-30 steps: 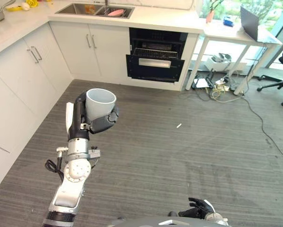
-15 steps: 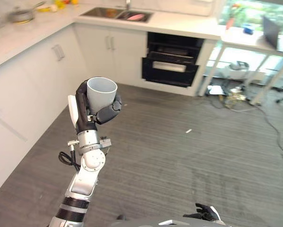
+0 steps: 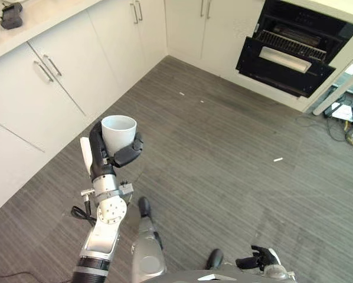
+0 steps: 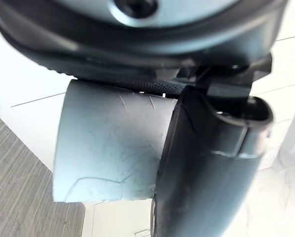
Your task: Place the dishes in the dishwasher.
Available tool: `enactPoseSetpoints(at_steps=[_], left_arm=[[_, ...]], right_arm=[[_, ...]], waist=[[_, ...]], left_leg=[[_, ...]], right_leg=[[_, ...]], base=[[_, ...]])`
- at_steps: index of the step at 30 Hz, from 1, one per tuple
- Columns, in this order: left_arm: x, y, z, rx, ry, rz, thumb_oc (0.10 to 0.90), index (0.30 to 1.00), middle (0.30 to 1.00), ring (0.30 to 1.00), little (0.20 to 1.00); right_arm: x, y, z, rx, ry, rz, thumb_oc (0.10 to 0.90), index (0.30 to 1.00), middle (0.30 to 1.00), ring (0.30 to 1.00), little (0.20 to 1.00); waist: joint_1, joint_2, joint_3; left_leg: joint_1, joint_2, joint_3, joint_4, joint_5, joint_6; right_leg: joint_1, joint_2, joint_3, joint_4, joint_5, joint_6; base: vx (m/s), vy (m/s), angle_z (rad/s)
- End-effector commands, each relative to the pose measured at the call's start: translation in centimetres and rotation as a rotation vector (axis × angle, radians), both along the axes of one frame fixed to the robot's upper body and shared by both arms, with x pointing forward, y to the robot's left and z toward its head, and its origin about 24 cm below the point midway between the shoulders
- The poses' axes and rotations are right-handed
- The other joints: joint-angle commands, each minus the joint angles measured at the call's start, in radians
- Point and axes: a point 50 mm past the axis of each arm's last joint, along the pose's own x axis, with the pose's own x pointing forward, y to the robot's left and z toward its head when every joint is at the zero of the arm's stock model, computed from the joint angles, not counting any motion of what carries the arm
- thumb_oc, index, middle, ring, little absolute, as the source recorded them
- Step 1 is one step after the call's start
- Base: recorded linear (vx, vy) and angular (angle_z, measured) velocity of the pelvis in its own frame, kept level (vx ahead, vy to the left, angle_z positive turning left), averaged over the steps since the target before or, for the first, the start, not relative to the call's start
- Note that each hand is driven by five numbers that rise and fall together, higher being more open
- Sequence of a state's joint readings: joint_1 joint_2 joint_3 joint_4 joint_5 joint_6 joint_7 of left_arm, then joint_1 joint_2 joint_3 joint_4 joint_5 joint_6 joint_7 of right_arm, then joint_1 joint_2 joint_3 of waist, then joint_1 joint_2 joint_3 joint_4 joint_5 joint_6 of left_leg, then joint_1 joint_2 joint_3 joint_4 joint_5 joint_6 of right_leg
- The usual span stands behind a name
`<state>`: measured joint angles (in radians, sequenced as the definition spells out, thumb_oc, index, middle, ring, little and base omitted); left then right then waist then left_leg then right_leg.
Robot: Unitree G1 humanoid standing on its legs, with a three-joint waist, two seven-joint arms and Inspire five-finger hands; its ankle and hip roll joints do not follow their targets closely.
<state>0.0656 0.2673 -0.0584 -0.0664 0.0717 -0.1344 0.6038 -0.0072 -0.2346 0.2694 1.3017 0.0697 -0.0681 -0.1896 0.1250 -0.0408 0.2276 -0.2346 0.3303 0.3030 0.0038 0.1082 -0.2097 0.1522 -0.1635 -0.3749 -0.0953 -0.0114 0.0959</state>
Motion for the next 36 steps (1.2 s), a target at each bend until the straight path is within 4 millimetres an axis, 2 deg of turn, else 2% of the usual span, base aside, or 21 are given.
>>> enactPoseSetpoints(at_steps=[1, 3, 4, 5, 7, 8, 9, 10, 11, 12, 14, 16, 21, 24, 26, 27, 28, 32, 34, 35, 36], left_arm=[[0.1, -0.4, 8.4, 0.105, -0.407, -0.075, 0.4, 0.3, 0.3, 0.3, 0.3], [0.6, -1.1, 9.2, 0.133, -0.429, -0.113, 0.4, 0.3, 0.3, 0.3, 0.3], [0.6, -1.1, 9.2, 0.133, -0.429, -0.113, 0.4, 0.3, 0.3, 0.3, 0.3], [0.9, -1.6, 9.6, 0.146, -0.442, -0.136, 0.4, 0.3, 0.3, 0.3, 0.3], [1.4, -2.4, 10.5, 0.194, -0.457, -0.191, 0.4, 0.3, 0.3, 0.3, 0.3], [1.5, -2.4, 10.5, 0.193, -0.458, -0.191, 0.4, 0.3, 0.3, 0.3, 0.3], [2.1, -3.3, 10.4, 0.185, -0.444, -0.236, 0.4, 0.3, 0.3, 0.3, 0.3], [2.1, -3.3, 10.4, 0.184, -0.447, -0.235, 0.4, 0.3, 0.3, 0.3, 0.3], [2.4, -3.6, 10.2, 0.177, -0.434, -0.256, 0.4, 0.3, 0.3, 0.3, 0.3], [2.4, -3.6, 10.2, 0.177, -0.435, -0.256, 0.4, 0.3, 0.3, 0.3, 0.3], [2.2, -3.2, 9.6, 0.155, -0.407, -0.268, 0.4, 0.3, 0.3, 0.3, 0.3], [2.1, -3.1, 8.9, 0.117, -0.385, -0.272, 0.4, 0.3, 0.3, 0.3, 0.3], [2.4, -3.8, 8.2, 0.125, -0.348, -0.303, 0.4, 0.3, 0.3, 0.3, 0.3], [2.1, -3.9, 8.1, 0.077, -0.353, -0.322, 0.4, 0.3, 0.3, 0.3, 0.3], [2.2, -3.7, 8.4, 0.07, -0.36, -0.326, 0.4, 0.3, 0.3, 0.3, 0.3], [2.2, -3.6, 8.4, 0.071, -0.361, -0.326, 0.4, 0.3, 0.3, 0.3, 0.3], [2.2, -3.7, 8.9, 0.076, -0.381, -0.336, 0.4, 0.3, 0.3, 0.3, 0.3], [2.4, -3.5, 9.2, 0.051, -0.382, -0.326, 0.4, 0.3, 0.3, 0.3, 0.3], [2.4, -3.3, 9.3, 0.064, -0.388, -0.318, 0.4, 0.3, 0.3, 0.3, 0.3], [2.4, -3.3, 9.3, 0.073, -0.387, -0.311, 0.4, 0.3, 0.3, 0.3, 0.3], [2.4, -3.3, 9.3, 0.073, -0.387, -0.311, 0.4, 0.3, 0.3, 0.3, 0.3]], right_arm=[[-1.6, 0.5, -0.3, 0.0, 0.029, 0.026, 0.8, 0.9, 0.9, 0.9, 0.9], [-2.5, 0.4, -0.5, 0.008, 0.055, -0.023, 0.8, 0.9, 0.9, 0.9, 0.9], [-2.5, 0.4, -0.5, 0.008, 0.055, -0.023, 0.8, 0.9, 0.9, 0.9, 0.9], [-2.6, 0.8, -0.5, 0.023, 0.043, -0.055, 0.8, 0.9, 0.9, 0.9, 0.9], [-1.9, 1.8, -0.5, 0.061, 0.003, -0.078, 0.8, 0.9, 0.9, 0.9, 0.9], [-1.8, 1.8, -0.5, 0.061, 0.002, -0.078, 0.8, 0.9, 0.9, 0.9, 0.9], [0.3, 2.5, -0.1, 0.082, -0.077, -0.066, 0.8, 0.9, 0.9, 0.9, 0.9], [0.4, 2.4, -0.1, 0.08, -0.08, -0.066, 0.8, 0.9, 0.9, 0.9, 0.9], [0.6, 2.5, 0.0, 0.085, -0.096, -0.083, 0.8, 0.9, 0.9, 0.9, 0.9], [0.7, 2.5, 0.0, 0.085, -0.097, -0.083, 0.8, 0.9, 0.9, 0.9, 0.9], [0.5, 2.7, -0.1, 0.094, -0.091, -0.068, 0.8, 0.9, 0.9, 0.9, 0.9], [-0.5, 2.4, -0.3, 0.084, -0.06, -0.069, 0.8, 0.9, 0.9, 0.9, 0.9], [-3.3, 1.6, -0.8, 0.068, 0.051, -0.124, 0.8, 0.9, 0.9, 0.9, 0.9], [-4.7, 0.1, -0.6, 0.049, 0.076, -0.212, 0.8, 0.9, 0.9, 0.9, 0.9], [-4.6, -0.5, -0.5, 0.042, 0.07, -0.226, 0.8, 0.9, 0.9, 0.9, 0.9], [-4.6, -0.5, -0.5, 0.044, 0.069, -0.226, 0.8, 0.9, 0.9, 0.9, 0.9], [-3.5, -1.2, -0.2, 0.023, 0.039, -0.213, 0.8, 0.9, 0.9, 0.9, 0.9], [-1.0, -1.7, 0.5, 0.028, -0.086, -0.258, 0.8, 0.9, 0.9, 0.9, 0.9], [0.0, -2.3, 0.9, 0.013, -0.124, -0.243, 0.8, 0.9, 0.9, 0.9, 0.9], [0.6, -2.5, 1.1, 0.004, -0.138, -0.217, 0.8, 0.9, 0.9, 0.9, 0.9], [0.6, -2.5, 1.1, 0.004, -0.138, -0.217, 0.8, 0.9, 0.9, 0.9, 0.9]], waist=[[0.029, -0.016, -0.069], [0.011, -0.049, -0.082], [0.011, -0.049, -0.082], [-0.01, -0.07, -0.089], [-0.085, -0.045, -0.072], [-0.078, -0.04, -0.074], [-0.151, -0.016, -0.038], [-0.147, -0.011, -0.041], [-0.191, -0.015, -0.023], [-0.193, -0.011, -0.024], [-0.22, -0.019, -0.039], [-0.25, -0.03, -0.05], [-0.274, -0.018, -0.076], [-0.292, -0.001, -0.079], [-0.288, -0.014, -0.072], [-0.289, -0.017, -0.074], [-0.245, -0.048, -0.042], [-0.226, -0.061, -0.037], [-0.214, -0.042, -0.043], [-0.204, -0.029, -0.048], [-0.204, -0.029, -0.048]], left_leg=[[0.004, -0.043, 0.077, -0.01, 0.164, 0.055], [0.025, -0.103, 0.102, 0.006, 0.113, 0.107], [0.025, -0.103, 0.102, 0.006, 0.113, 0.107], [0.044, -0.156, 0.113, 0.003, 0.081, 0.143], [0.166, -0.208, 0.11, -0.051, 0.012, 0.197], [0.163, -0.201, 0.117, -0.052, 0.014, 0.198], [0.231, -0.211, 0.065, -0.083, -0.024, 0.209], [0.224, -0.204, 0.069, -0.083, -0.023, 0.207], [0.287, -0.246, 0.045, -0.091, -0.066, 0.209], [0.283, -0.241, 0.043, -0.091, -0.062, 0.208], [0.342, -0.257, 0.044, -0.091, -0.109, 0.181], [0.399, -0.272, 0.024, -0.091, -0.163, 0.157], [0.512, -0.287, -0.018, -0.066, -0.234, 0.152], [0.459, -0.24, -0.027, 0.222, -0.195, 0.109], [0.375, -0.17, -0.007, 0.475, -0.082, 0.044], [0.366, -0.172, -0.01, 0.478, -0.077, 0.044], [0.265, -0.197, -0.037, 0.653, -0.05, 0.015], [0.168, -0.145, 0.001, 0.516, -0.075, 0.045], [0.184, -0.131, -0.036, 0.289, -0.093, 0.066], [0.183, -0.12, -0.108, 0.16, -0.085, 0.065], [0.183, -0.12, -0.108, 0.16, -0.085, 0.065]], right_leg=[[0.188, -0.004, -0.057, 0.171, -0.174, 0.074], [0.141, -0.096, -0.051, 0.348, -0.052, 0.103], [0.141, -0.096, -0.051, 0.348, -0.052, 0.103], [0.11, -0.133, -0.007, 0.456, 0.091, 0.131], [-0.042, -0.127, 0.08, 0.761, 0.229, 0.15], [-0.051, -0.121, 0.088, 0.76, 0.234, 0.148], [-0.209, 0.034, 0.186, 0.879, 0.103, 0.138], [-0.22, 0.039, 0.188, 0.882, 0.105, 0.134], [-0.322, 0.062, 0.16, 0.812, 0.06, 0.138], [-0.322, 0.067, 0.156, 0.806, 0.066, 0.135], [-0.338, 0.009, 0.025, 0.478, 0.024, 0.063], [-0.356, 0.02, 0.036, 0.229, 0.05, 0.064], [-0.337, 0.024, 0.094, 0.21, 0.099, 0.058], [-0.256, 0.074, 0.104, 0.195, 0.05, -0.003], [-0.192, 0.097, 0.099, 0.163, 0.015, -0.049], [-0.196, 0.095, 0.097, 0.159, 0.021, -0.052], [-0.134, 0.089, 0.121, 0.132, 0.001, -0.068], [-0.046, 0.087, 0.149, 0.07, -0.012, -0.048], [-0.02, 0.084, 0.195, 0.05, -0.029, -0.017], [-0.007, 0.082, 0.232, 0.047, -0.045, -0.001], [-0.007, 0.082, 0.232, 0.047, -0.045, -0.001]], base=[[0.48, 0.185, -0.73], [0.35, 0.237, -0.31], [0.29, 0.266, 0.06], [0.31, 0.268, 0.05], [0.53, 0.39, 0.35], [0.62, 0.321, 0.73], [0.31, 0.124, 0.87], [0.65, 0.196, 0.55], [0.31, 0.067, 0.35], [0.67, 0.057, 0.27], [0.62, -0.087, 0.53], [0.57, -0.153, 0.37], [0.48, -0.126, 0.36], [0.41, -0.211, -0.26], [0.29, -0.275, -0.22], [0.3, -0.224, -0.02], [0.32, -0.158, -0.24], [0.41, -0.001, -0.61], [0.42, 0.26, -0.96], [0.33, 0.237, -0.68], [0.37, 0.231, -0.87]])
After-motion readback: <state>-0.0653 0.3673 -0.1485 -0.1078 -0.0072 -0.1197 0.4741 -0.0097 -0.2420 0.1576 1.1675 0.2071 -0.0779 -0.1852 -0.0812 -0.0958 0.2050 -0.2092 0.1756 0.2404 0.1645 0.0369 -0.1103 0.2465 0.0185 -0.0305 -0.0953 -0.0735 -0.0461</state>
